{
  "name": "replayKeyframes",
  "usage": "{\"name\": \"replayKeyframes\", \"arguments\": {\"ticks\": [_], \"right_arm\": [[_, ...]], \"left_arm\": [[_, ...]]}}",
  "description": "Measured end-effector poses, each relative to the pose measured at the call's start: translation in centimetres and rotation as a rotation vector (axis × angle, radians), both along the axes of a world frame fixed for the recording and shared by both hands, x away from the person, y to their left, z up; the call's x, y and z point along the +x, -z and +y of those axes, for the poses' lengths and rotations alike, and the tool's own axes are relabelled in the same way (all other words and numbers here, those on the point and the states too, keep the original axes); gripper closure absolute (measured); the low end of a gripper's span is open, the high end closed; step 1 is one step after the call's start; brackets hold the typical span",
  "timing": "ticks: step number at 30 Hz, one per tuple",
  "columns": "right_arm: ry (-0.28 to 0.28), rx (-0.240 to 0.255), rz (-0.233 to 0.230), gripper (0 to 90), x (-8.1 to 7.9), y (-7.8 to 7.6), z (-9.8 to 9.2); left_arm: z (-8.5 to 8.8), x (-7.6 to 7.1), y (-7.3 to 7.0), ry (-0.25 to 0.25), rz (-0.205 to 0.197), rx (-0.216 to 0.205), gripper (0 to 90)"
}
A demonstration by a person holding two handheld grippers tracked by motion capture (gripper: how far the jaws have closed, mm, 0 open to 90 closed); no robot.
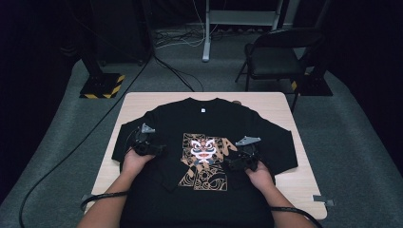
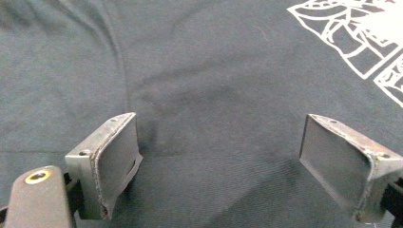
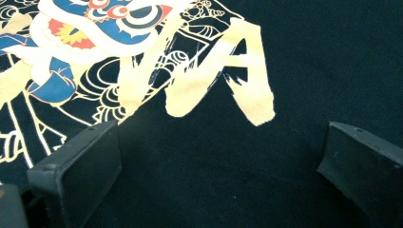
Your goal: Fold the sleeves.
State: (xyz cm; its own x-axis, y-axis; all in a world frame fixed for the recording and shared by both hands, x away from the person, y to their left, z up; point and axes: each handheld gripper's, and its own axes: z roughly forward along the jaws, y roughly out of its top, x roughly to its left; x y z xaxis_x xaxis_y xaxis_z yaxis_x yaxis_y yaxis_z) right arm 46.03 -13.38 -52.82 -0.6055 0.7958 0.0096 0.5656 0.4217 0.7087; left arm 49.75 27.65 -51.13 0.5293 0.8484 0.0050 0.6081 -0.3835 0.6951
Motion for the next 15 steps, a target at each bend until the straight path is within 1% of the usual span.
{"name": "replayKeyframes", "arguments": {"ticks": [3,6,7,9,10,11,15], "right_arm": [[0.0,0.0,0.0,0.0,0.0,0.0,0.0],[0.0,0.0,0.0,0.0,0.0,0.0,0.0],[0.0,0.0,-0.001,0.0,0.0,0.0,0.0],[0.0,0.0,-0.001,0.0,0.0,0.0,0.0],[0.0,0.0,-0.001,0.0,0.0,0.0,0.0],[0.0,0.0,0.0,0.0,0.0,0.0,0.0],[0.0,0.0,0.0,0.0,0.0,0.0,0.0]], "left_arm": [[0.4,0.0,-0.4,-0.014,-0.007,-0.027,12.4],[0.6,-0.1,-0.6,-0.02,-0.016,-0.035,12.5],[1.0,-0.1,-0.8,-0.029,-0.024,-0.044,12.7],[1.4,-0.1,-0.9,-0.04,-0.025,-0.059,13.0],[1.4,-0.1,-0.9,-0.04,-0.025,-0.059,13.0],[1.8,0.0,-1.0,-0.055,-0.026,-0.07,13.1],[2.7,0.1,-0.8,-0.083,-0.021,-0.072,13.6]]}}
